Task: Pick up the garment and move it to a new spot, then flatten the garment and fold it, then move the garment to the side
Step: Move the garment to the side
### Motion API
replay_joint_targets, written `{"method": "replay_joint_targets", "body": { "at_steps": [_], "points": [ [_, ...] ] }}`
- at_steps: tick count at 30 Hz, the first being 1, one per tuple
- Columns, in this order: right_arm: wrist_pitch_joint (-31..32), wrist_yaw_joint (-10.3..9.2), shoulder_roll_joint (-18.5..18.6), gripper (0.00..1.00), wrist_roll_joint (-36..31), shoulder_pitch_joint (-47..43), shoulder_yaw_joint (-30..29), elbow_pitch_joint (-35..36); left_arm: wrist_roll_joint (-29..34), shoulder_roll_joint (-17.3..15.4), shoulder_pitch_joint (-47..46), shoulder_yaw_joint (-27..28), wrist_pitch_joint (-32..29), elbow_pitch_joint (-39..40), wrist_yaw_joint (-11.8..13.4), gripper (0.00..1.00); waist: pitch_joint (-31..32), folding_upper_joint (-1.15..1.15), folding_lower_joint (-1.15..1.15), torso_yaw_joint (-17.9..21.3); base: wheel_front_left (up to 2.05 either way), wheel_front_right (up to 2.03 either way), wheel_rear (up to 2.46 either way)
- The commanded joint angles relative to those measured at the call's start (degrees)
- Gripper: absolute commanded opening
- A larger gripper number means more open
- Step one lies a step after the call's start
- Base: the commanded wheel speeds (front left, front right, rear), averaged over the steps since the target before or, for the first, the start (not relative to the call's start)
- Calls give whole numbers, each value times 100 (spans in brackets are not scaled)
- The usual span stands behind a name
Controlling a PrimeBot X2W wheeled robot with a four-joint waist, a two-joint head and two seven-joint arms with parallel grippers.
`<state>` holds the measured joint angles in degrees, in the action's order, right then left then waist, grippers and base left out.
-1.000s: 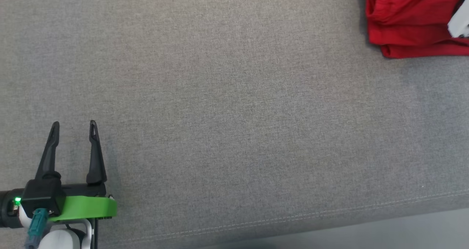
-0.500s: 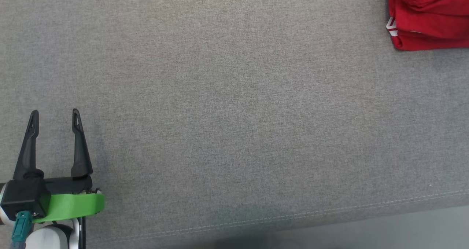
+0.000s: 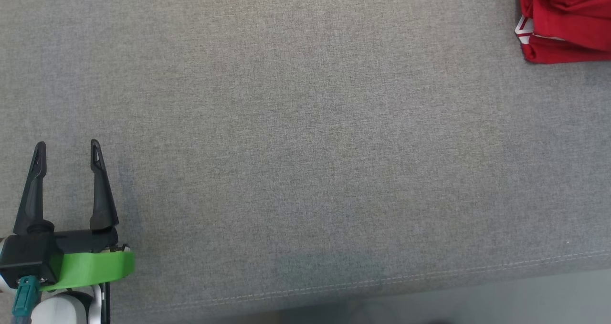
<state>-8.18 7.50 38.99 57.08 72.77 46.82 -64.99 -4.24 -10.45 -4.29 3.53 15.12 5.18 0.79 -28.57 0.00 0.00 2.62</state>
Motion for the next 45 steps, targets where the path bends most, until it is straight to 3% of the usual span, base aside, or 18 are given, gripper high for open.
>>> {"method": "replay_joint_targets", "body": {
  "at_steps": [1,8,17,25,37,41,45],
  "points": [
    [-105,-2,-24,100,-88,88,56,-93,-29,-59,15,11,-18,15,31,100,-6,0,0,8,0,0,0],
    [-447,-2,-129,100,-261,185,156,-216,-72,-50,-3,-22,-17,-52,70,100,50,0,0,46,0,0,0],
    [-704,-2,-360,100,-250,-93,6,327,-159,66,63,-66,-14,-205,88,100,452,0,0,123,0,0,0],
    [-709,-2,-762,100,-802,-1073,-1120,1587,-225,263,158,-152,-13,-448,53,100,1136,0,0,173,0,0,0],
    [-710,-2,-1723,100,-2179,-3025,-2726,2686,-281,488,346,-285,-12,-718,-17,100,1931,0,0,-124,0,0,0],
    [-711,-1,-2072,100,-2710,-3837,-3610,3261,-333,551,420,-297,-12,-822,-16,100,2132,0,0,-270,0,0,0],
    [-711,-1,-2503,100,-3110,-4623,-4086,3797,-343,601,511,-312,-12,-877,-41,100,2297,0,0,-322,0,0,0]
  ]
}}
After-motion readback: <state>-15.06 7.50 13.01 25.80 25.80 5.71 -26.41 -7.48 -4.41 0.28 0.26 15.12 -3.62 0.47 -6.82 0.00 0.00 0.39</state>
